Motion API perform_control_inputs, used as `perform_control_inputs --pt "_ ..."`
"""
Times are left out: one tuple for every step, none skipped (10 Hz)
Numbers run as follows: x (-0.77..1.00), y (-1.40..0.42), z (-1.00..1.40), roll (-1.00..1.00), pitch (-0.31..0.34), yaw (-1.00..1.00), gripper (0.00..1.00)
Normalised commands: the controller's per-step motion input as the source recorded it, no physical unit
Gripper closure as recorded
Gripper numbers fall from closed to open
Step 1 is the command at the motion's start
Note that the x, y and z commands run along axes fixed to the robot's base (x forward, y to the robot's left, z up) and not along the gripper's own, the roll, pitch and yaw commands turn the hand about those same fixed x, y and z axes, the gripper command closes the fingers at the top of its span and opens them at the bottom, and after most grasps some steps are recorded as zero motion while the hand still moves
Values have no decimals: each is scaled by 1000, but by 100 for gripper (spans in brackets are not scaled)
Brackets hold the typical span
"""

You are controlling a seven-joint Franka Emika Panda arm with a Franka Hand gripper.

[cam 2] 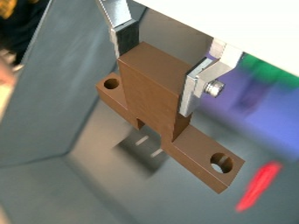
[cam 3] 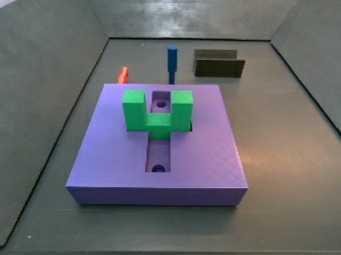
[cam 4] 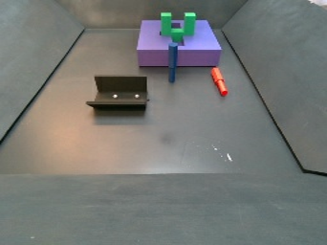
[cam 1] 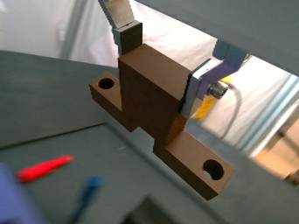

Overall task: Pick up the brown object. Move up. Place the brown object on the fixture. Regrasp the brown object. Move to above the board. Insert the brown object.
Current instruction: Move to above the board.

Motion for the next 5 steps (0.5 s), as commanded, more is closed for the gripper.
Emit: perform_control_inputs --pt "-685 -954 205 -1000 139 72 100" --pt "-407 -544 111 -1000 133 80 100" --pt "-235 -303 50 -1000 120 81 100" --pt "-157 -159 40 -1000 103 84 100" --pt "-130 -82 29 -1000 82 85 100"
